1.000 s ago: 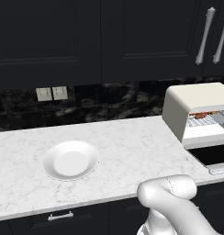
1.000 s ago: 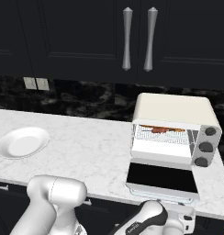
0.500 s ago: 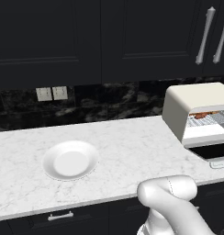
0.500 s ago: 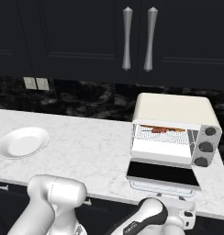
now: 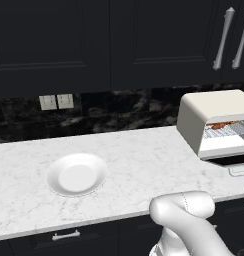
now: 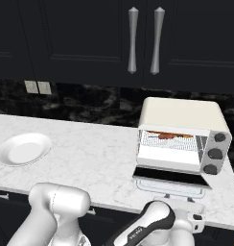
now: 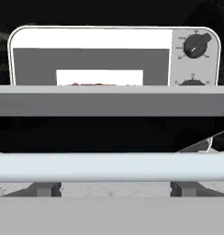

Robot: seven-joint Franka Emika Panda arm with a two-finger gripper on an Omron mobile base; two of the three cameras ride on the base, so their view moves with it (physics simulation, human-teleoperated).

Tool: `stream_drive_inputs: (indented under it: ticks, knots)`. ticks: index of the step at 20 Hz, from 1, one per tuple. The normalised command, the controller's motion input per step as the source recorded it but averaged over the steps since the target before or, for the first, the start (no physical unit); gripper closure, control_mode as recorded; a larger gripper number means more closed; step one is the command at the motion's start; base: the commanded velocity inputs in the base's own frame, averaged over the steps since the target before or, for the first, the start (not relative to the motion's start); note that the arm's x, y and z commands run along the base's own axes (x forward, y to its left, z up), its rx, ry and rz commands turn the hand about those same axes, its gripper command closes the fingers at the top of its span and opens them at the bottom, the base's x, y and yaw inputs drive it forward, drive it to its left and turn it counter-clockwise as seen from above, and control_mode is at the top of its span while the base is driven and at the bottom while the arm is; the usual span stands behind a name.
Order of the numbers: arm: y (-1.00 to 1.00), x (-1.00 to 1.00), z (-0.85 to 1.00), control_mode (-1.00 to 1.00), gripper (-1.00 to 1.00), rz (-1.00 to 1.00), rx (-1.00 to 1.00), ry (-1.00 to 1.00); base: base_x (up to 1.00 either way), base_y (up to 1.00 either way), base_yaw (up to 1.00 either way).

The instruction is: Pick up the kebab skewer and baguette bread, and place them inside the toaster oven. Close the toaster oven door and start by setting the timer.

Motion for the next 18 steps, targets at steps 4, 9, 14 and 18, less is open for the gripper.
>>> stream_drive_inputs:
  ticks: [4,9,14,18]
  knots:
    - [0.00,0.09,0.69,-1.00,-1.00,0.00,0.00,-0.04,0.00,0.00,0.00]
    - [0.02,0.13,0.65,-1.00,-1.00,0.00,0.00,-0.03,0.00,0.00,0.00]
    - [0.10,0.24,0.60,-1.00,-1.00,0.00,0.00,-0.01,0.00,0.00,0.00]
    - [0.13,0.25,0.59,-1.00,-1.00,0.00,0.00,-0.01,0.00,0.00,0.00]
